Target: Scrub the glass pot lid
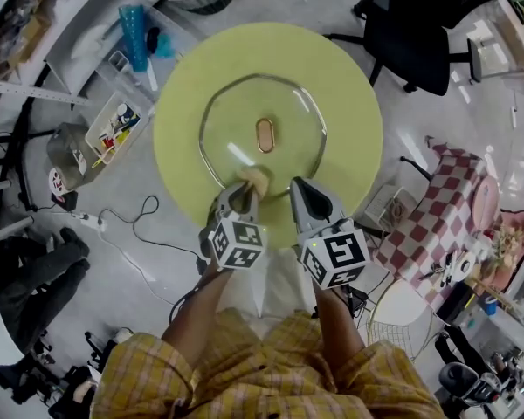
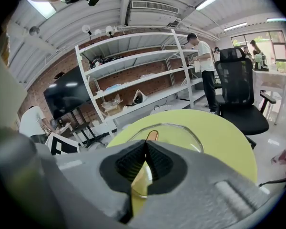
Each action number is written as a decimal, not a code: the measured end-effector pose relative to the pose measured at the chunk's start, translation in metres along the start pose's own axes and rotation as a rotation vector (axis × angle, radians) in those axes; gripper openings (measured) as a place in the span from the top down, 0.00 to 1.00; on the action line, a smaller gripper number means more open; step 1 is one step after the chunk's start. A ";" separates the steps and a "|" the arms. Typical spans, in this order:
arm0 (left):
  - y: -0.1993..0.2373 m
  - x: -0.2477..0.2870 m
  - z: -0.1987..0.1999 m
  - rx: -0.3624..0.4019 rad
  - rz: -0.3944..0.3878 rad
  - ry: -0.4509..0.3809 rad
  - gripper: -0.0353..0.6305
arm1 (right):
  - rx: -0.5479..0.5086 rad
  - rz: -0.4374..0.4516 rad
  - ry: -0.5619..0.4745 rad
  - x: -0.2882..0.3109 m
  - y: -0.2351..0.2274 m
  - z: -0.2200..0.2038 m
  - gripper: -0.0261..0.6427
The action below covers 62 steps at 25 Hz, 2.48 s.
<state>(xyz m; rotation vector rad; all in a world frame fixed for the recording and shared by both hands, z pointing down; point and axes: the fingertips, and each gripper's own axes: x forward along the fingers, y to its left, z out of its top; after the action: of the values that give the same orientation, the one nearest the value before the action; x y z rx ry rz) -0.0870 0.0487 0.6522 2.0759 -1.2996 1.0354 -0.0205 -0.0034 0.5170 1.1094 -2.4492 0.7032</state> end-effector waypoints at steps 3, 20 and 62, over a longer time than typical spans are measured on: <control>0.011 -0.002 -0.003 -0.022 0.013 0.003 0.89 | 0.006 -0.003 0.004 -0.001 -0.001 -0.002 0.96; 0.038 -0.002 0.000 -0.050 0.047 -0.047 0.89 | 0.008 0.026 -0.021 0.009 0.009 -0.006 0.96; 0.136 0.021 0.040 -0.188 0.178 -0.063 0.89 | -0.019 0.032 -0.039 -0.001 0.011 -0.001 0.96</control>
<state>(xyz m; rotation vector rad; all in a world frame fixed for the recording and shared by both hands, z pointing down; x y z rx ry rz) -0.1904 -0.0508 0.6450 1.8932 -1.5737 0.8878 -0.0280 0.0040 0.5147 1.0886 -2.5063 0.6734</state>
